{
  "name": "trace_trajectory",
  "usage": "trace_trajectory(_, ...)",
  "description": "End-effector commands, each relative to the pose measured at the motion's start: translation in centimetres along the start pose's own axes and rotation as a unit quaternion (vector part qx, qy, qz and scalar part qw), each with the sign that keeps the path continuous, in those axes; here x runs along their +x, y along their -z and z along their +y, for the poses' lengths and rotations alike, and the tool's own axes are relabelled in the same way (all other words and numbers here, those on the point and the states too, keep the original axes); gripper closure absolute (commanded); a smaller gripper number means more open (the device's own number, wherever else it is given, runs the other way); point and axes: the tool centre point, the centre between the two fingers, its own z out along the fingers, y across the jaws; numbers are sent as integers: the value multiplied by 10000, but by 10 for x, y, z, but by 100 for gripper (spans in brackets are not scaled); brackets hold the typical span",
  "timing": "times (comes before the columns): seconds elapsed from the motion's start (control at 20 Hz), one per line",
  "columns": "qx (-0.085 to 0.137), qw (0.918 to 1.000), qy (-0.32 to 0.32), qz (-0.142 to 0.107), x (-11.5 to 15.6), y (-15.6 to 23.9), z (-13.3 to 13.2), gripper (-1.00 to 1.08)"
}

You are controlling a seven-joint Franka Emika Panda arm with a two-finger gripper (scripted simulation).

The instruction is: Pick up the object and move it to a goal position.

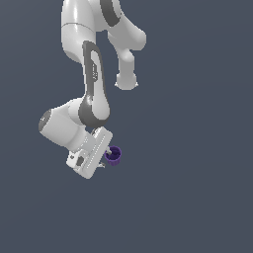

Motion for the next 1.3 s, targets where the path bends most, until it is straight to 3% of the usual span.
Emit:
trace_trajectory(0.0, 9, 10000, 7, 3, 0, -11, -1, -20)
trace_trajectory(0.25, 10, 10000, 14, 5, 0, -24, -1, -20)
trace_trajectory(0.3, 10, 10000, 14, 5, 0, -24, -1, 108)
trace_trajectory(0.9, -7, 10000, 11, 10, 2, -22, -1, 108)
trace_trajectory(1.25, -327, 9994, -100, 95, 24, 7, 7, 108)
